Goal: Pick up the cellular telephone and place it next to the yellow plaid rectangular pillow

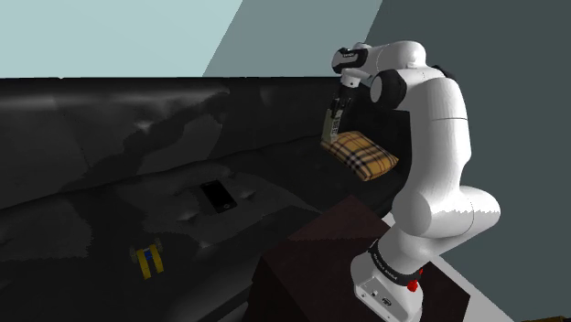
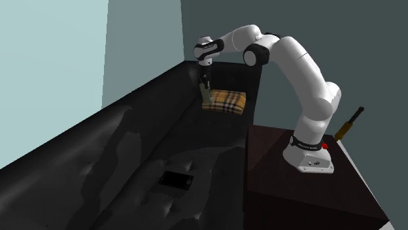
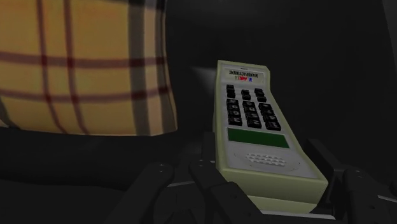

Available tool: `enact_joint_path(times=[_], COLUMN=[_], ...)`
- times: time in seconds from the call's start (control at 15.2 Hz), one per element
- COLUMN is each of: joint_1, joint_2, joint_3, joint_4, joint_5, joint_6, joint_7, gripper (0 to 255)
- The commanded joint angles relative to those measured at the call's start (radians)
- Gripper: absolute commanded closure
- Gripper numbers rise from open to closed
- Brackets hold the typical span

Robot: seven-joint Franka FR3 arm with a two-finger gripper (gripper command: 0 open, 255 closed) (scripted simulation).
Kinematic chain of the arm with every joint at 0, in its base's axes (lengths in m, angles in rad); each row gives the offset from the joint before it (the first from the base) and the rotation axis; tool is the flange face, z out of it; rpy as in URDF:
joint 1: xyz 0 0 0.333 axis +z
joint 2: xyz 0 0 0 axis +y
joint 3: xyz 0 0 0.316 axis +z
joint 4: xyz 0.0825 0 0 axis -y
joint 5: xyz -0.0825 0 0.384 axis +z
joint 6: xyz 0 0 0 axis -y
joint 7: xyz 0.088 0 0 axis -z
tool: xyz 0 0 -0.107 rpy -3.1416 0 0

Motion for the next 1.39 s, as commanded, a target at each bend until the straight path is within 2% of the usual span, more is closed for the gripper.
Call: enact_joint_path(times=[0.0, 1.32], joint_1=[0.003, -0.003], joint_2=[0.004, 0.132], joint_3=[0.001, 0.023], joint_4=[-0.018, -0.068], joint_5=[0.002, 0.027], joint_6=[0.024, 0.199], joint_7=[0.000, -0.009], gripper=[255, 255])
